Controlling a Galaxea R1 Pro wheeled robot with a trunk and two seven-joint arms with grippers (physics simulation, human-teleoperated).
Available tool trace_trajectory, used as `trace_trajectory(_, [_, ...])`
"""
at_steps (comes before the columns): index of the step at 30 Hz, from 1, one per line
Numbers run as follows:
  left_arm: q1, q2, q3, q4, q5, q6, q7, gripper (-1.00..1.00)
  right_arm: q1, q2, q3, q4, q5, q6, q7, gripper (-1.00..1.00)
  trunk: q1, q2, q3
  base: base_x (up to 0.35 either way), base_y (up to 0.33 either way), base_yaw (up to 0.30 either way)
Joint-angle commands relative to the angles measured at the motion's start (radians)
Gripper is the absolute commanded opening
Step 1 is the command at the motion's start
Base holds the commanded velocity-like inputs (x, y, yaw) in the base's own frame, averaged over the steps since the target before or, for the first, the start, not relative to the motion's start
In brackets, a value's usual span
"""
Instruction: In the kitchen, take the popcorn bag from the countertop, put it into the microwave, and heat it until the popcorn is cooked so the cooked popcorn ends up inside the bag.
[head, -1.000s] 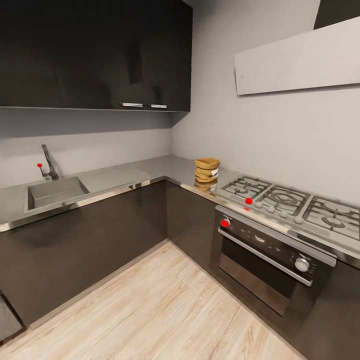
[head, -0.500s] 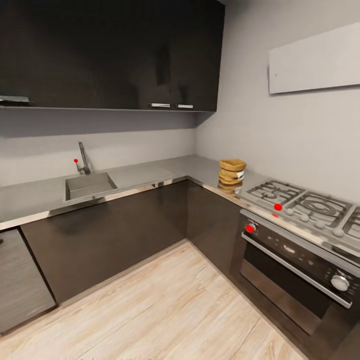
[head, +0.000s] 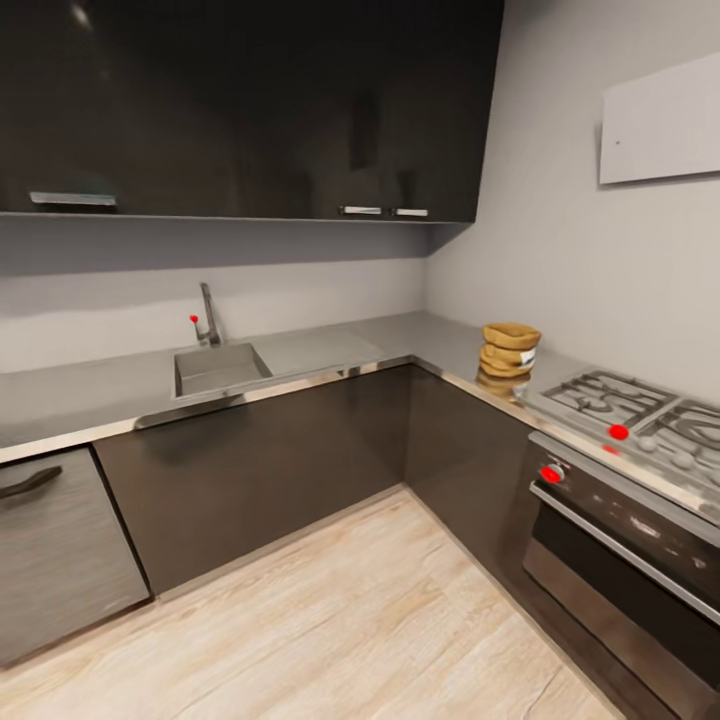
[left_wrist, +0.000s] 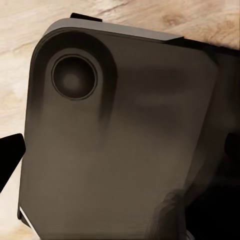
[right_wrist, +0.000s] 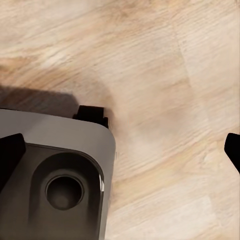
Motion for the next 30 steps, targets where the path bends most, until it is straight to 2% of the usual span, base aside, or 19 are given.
trace_trajectory(1, [0.0,0.0,0.0,-0.001,0.006,0.0,-0.001,1.0,-0.001,-0.001,-0.008,0.003,0.008,-0.005,0.0,1.0,0.0,0.0,-0.001,0.256,0.221,0.004])
trace_trajectory(23, [0.0,0.0,-0.002,-0.001,0.006,0.013,-0.002,1.0,-0.002,-0.005,-0.011,0.003,0.003,-0.002,-0.005,1.0,0.0,0.0,-0.001,0.287,0.211,0.0])
trace_trajectory(30, [0.0,-0.001,-0.003,-0.001,0.006,0.012,-0.001,1.0,-0.001,0.006,-0.012,0.003,0.002,-0.003,-0.003,1.0,0.0,0.0,-0.001,0.304,0.172,0.0])
